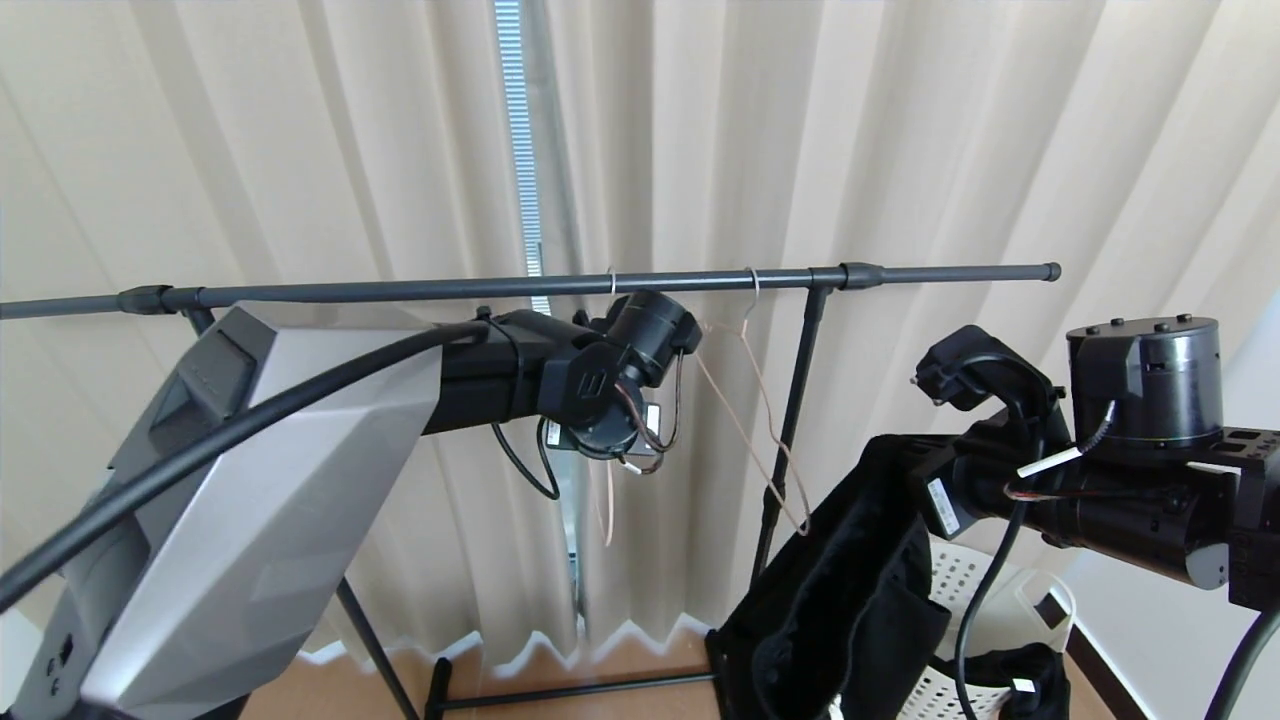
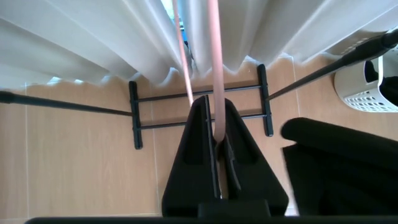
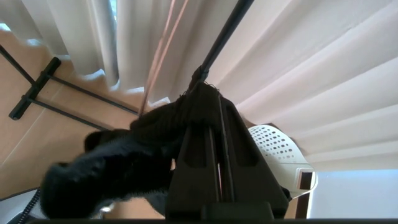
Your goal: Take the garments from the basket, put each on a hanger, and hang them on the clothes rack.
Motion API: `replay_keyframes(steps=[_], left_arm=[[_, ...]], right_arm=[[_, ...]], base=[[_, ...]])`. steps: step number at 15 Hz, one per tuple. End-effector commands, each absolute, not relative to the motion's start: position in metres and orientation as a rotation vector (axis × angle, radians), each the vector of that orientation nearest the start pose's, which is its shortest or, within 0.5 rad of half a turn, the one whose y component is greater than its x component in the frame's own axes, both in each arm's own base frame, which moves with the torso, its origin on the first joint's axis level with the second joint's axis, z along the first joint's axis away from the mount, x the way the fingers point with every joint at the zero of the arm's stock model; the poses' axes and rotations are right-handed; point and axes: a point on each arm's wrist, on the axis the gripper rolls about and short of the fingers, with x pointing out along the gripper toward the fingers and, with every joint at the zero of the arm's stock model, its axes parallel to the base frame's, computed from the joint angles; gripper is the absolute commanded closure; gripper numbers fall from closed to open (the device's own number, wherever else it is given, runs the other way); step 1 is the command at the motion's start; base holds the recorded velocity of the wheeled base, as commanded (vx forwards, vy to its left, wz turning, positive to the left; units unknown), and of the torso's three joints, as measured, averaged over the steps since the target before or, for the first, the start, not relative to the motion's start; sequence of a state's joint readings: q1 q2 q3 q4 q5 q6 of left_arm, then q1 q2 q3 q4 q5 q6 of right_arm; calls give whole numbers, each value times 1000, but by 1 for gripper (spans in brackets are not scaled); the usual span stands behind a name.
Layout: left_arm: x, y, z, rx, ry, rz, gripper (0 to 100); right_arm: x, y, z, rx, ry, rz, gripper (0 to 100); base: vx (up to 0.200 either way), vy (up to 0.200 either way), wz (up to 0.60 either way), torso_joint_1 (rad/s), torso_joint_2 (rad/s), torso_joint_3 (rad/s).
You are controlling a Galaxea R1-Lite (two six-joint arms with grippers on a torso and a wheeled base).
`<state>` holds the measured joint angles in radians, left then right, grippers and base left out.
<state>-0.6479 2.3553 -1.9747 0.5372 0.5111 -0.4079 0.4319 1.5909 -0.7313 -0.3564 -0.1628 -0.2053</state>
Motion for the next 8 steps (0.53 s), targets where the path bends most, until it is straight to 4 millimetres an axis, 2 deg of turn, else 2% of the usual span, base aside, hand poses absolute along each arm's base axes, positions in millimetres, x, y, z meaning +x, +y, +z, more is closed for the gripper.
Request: replay_keyframes(steps=[1, 8], left_arm=[[368, -259, 158, 98, 751, 35, 100], [332, -233, 185, 124, 764, 24, 100]], right_arm=[[243, 108, 167, -349, 456, 314, 100], [244, 108, 167, -348, 455, 314, 100]], base=[[0, 0, 0, 0, 0, 0], [0, 0, 0, 0, 0, 0]])
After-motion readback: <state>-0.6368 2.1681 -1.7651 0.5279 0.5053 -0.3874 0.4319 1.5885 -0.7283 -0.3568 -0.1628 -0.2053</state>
